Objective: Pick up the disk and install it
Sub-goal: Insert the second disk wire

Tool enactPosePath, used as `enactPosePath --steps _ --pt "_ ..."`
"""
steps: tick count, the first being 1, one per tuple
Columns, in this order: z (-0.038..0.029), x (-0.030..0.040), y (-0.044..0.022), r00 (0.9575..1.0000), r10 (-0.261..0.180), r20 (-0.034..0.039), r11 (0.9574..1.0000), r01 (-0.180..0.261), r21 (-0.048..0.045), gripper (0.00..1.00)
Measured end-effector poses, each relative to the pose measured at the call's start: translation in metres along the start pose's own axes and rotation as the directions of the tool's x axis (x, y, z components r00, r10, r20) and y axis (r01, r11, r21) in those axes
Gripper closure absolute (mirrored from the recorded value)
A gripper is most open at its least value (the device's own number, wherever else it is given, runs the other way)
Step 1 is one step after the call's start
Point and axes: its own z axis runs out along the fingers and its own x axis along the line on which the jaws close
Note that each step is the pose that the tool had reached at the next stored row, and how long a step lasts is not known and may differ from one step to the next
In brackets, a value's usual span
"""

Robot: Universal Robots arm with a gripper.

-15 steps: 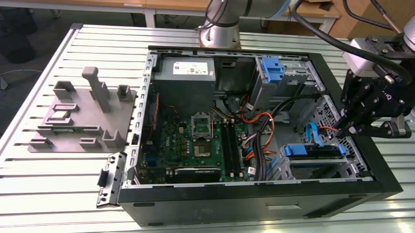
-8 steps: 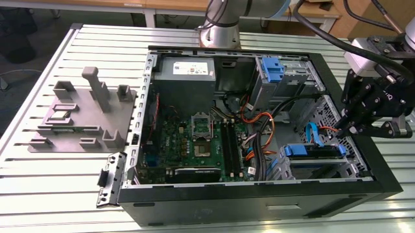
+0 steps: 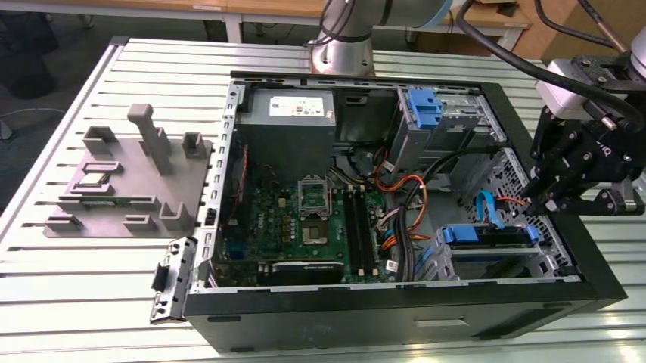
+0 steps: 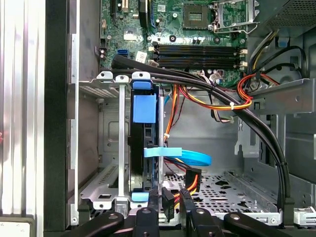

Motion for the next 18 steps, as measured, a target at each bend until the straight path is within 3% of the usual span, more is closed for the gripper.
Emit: enactPosePath --steps 2,4,15,16,18 --pt "0.0002 -0.0001 -0.0001 1.0 0.0 0.0 1.0 0.0 0.0 0.69" --pt "0.0056 -0.0003 -0.0001 1.0 0.0 0.0001 1.0 0.0 0.0 0.69" --pt "0.0056 -0.0003 -0.0001 1.0 0.0 -0.0003 1.0 0.0 0.0 0.71" --pt "0.0056 -0.0003 -0.0001 1.0 0.0 -0.0003 1.0 0.0 0.0 0.77" --pt "0.0056 -0.0003 -0.0001 1.0 0.0 -0.0003 1.0 0.0 0.0 0.77"
